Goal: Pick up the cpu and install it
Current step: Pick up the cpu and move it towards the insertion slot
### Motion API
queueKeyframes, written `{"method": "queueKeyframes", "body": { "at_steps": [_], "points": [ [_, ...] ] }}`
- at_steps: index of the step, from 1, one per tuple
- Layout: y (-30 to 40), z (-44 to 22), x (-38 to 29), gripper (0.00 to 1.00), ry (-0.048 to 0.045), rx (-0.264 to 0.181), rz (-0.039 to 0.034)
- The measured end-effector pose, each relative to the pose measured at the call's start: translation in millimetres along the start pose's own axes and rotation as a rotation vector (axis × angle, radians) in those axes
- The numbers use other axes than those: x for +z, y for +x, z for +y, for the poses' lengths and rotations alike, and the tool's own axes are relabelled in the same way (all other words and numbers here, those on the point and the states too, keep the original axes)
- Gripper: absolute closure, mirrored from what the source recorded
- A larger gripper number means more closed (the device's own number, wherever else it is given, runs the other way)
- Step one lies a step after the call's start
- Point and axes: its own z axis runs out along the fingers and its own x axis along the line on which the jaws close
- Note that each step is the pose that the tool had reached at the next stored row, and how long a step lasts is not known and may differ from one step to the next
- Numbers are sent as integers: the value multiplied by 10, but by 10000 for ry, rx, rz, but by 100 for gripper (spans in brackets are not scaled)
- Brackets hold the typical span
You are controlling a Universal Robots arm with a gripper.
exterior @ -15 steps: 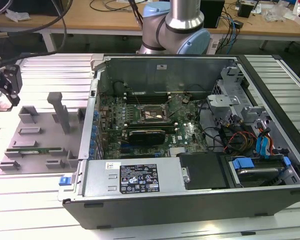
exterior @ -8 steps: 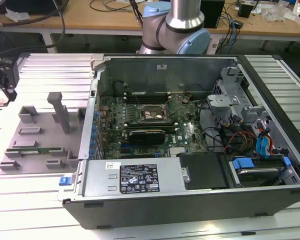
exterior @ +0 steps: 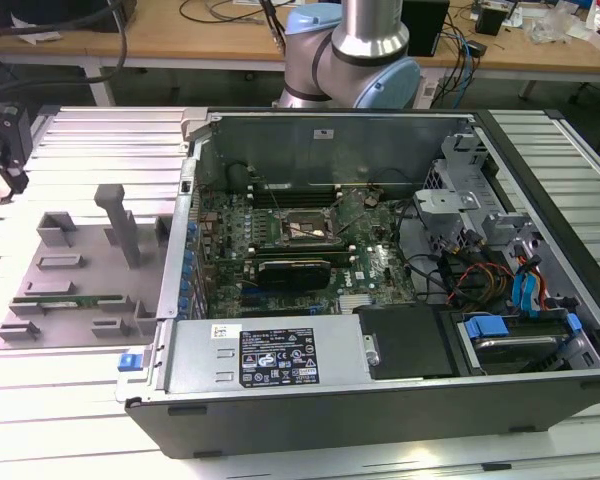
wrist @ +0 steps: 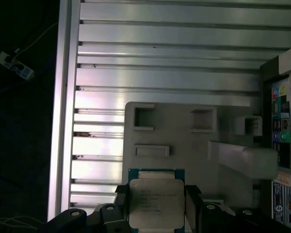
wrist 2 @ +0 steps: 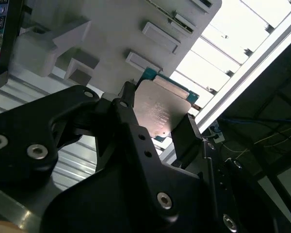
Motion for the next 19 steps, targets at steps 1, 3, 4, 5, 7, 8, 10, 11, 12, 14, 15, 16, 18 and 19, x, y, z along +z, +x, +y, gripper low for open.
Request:
{"method": "queueKeyframes", "body": {
  "at_steps": [1, 3, 4, 5, 7, 8, 10, 11, 12, 14, 15, 16, 18, 19],
  "points": [
    [0, 2, -26, 45, 1, 0, 1],
    [0, 3, -51, 45, 0, 0, 0],
    [0, 4, -71, 45, 0, 0, 0],
    [1, 5, -89, 45, 0, 0, 0],
    [1, 8, -135, 45, 0, 0, 1],
    [1, 9, -158, 45, 0, 1, 0],
    [1, 12, -199, 45, 0, 0, 0],
    [1, 13, -213, 45, 0, 0, 1],
    [1, 15, -248, 45, 0, 0, 0],
    [2, 18, -312, 45, 0, 1, 0],
    [2, 20, -328, 45, 0, 0, 0],
    [2, 20, -340, 45, -1, 0, 0],
    [2, 23, -380, 45, 0, 0, 0],
    [2, 24, -401, 45, 0, 0, 1]
  ]
}}
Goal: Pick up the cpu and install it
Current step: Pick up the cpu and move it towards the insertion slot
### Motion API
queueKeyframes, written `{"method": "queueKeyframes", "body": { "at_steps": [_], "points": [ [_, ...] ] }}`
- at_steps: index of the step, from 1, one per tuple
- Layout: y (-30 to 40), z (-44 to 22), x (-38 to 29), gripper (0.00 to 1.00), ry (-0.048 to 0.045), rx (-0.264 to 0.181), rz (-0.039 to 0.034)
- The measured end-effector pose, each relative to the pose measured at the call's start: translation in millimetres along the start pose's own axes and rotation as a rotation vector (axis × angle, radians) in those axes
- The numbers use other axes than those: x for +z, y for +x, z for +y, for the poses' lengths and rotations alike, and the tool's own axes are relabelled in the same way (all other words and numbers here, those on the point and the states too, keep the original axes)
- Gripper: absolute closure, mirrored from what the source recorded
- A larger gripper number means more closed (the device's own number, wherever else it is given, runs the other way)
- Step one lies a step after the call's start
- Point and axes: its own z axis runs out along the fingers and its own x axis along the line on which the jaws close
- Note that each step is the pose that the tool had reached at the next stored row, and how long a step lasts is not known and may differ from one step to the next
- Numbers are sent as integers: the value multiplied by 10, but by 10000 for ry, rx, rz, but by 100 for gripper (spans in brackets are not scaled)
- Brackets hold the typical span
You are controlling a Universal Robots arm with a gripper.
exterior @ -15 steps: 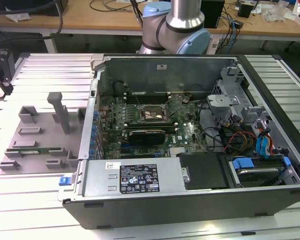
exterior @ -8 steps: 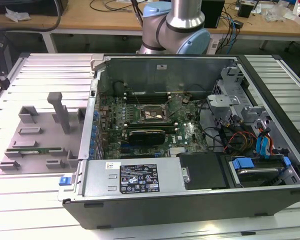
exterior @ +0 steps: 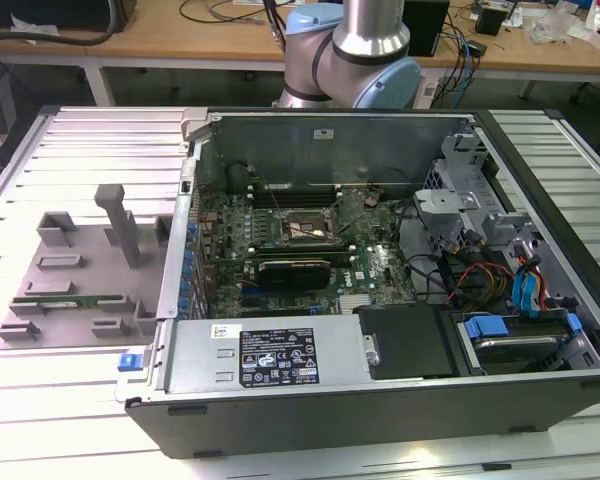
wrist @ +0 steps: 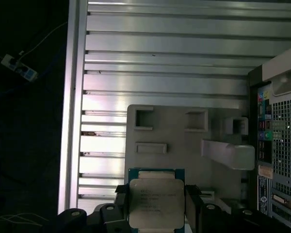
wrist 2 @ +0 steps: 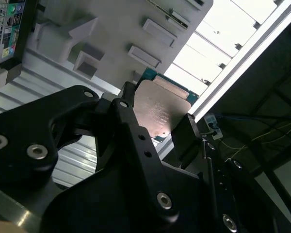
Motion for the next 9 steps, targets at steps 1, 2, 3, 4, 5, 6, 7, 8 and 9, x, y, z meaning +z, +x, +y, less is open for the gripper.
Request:
{"method": "queueKeyframes", "body": {
  "at_steps": [1, 2, 3, 4, 5, 6, 7, 8, 9],
  "points": [
    [0, 2, -37, 45, 0, 0, 0],
    [0, 4, -76, 45, 0, 0, 0],
    [0, 6, -98, 45, 0, 0, 0],
    [1, 7, -118, 45, 0, 0, 0],
    [0, 8, -140, 45, 0, -1, -1],
    [1, 9, -155, 45, -1, -1, -1],
    [1, 11, -181, 45, 0, 0, 0],
    [1, 12, -197, 45, 0, 0, -1],
    [1, 14, -227, 45, 0, 0, 0]
  ]
}}
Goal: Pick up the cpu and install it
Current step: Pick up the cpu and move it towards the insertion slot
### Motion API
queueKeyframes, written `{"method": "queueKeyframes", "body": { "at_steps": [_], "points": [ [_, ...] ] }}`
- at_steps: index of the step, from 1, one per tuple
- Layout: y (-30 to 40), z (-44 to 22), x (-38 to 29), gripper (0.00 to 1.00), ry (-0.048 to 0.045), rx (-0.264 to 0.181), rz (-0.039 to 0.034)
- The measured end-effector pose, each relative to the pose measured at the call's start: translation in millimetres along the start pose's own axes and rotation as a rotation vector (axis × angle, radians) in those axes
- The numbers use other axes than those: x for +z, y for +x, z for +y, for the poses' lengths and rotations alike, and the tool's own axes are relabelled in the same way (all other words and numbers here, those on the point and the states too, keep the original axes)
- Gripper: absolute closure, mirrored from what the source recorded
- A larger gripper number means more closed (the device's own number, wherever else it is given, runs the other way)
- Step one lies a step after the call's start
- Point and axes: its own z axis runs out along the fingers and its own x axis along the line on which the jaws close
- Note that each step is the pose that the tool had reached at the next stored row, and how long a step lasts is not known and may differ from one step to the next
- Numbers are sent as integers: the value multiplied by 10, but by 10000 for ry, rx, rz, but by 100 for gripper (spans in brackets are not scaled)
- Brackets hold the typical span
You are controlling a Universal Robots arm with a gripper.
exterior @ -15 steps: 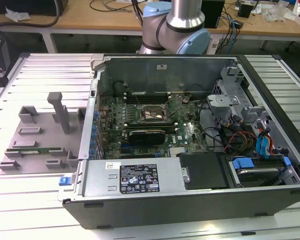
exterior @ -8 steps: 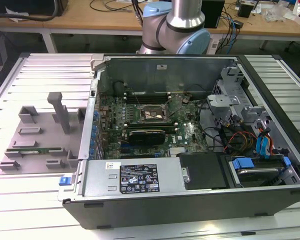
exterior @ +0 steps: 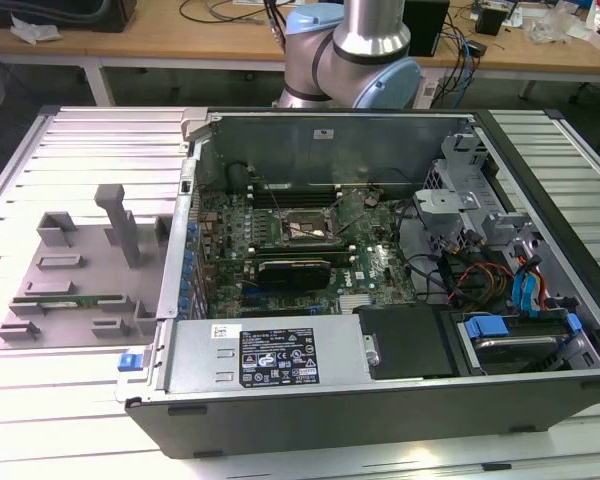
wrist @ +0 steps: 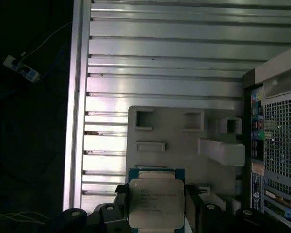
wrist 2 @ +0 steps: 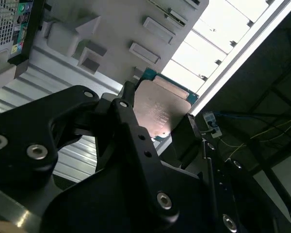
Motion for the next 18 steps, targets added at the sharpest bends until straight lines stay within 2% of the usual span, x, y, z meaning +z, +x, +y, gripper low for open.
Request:
{"method": "queueKeyframes", "body": {
  "at_steps": [4, 10, 11, 15, 18],
  "points": [
    [1, 9, -162, 45, -1, 0, -1],
    [-15, 9, -173, 45, 1, -3, 3],
    [-34, 9, -171, 45, -1, 0, 0],
    [-232, 2, -173, 45, 0, -1, 0],
    [-313, 0, -173, 45, -1, -1, 0]
  ]
}}
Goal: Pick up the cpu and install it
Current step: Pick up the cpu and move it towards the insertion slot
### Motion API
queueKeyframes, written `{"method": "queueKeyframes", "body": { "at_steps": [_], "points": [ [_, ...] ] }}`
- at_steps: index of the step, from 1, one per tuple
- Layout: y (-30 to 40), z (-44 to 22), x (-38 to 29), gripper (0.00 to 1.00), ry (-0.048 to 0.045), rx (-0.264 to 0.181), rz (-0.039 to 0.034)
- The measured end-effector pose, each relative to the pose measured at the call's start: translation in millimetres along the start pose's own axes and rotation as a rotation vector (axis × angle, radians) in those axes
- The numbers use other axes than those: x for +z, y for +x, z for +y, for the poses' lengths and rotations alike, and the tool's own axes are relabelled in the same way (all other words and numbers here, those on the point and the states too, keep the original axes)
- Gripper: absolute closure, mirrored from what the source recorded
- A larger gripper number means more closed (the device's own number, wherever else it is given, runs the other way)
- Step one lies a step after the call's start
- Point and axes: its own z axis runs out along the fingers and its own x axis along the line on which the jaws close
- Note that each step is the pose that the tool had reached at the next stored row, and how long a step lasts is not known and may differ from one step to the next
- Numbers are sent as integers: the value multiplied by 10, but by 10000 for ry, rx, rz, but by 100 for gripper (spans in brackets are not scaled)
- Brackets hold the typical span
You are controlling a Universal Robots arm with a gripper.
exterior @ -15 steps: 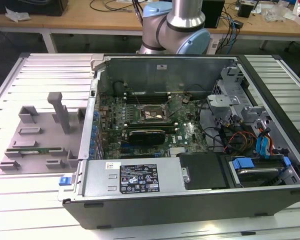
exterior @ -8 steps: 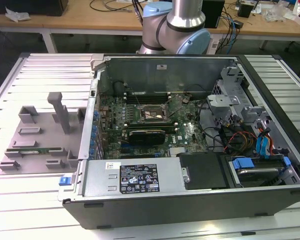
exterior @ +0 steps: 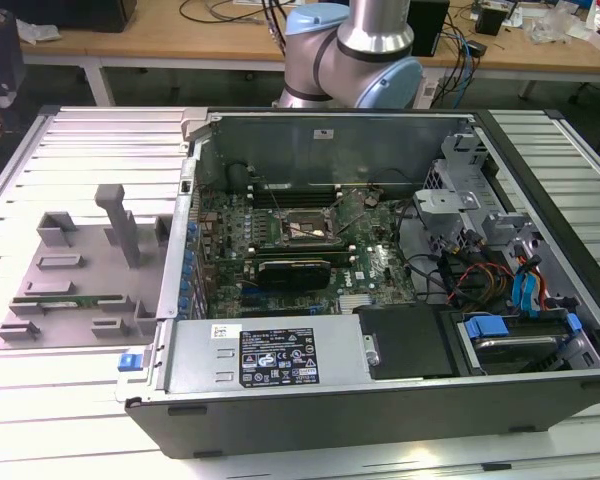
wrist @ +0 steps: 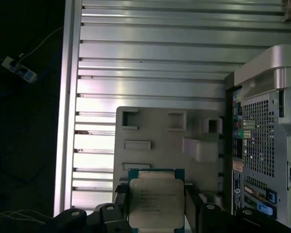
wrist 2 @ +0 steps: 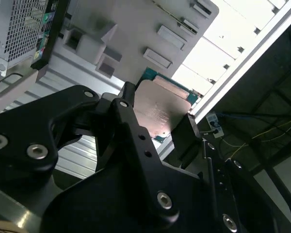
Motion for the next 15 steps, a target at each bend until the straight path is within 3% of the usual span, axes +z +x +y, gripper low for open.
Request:
{"method": "queueKeyframes", "body": {
  "at_steps": [15],
  "points": [
    [-546, -18, -4, 45, 1, 0, 0]
  ]
}}
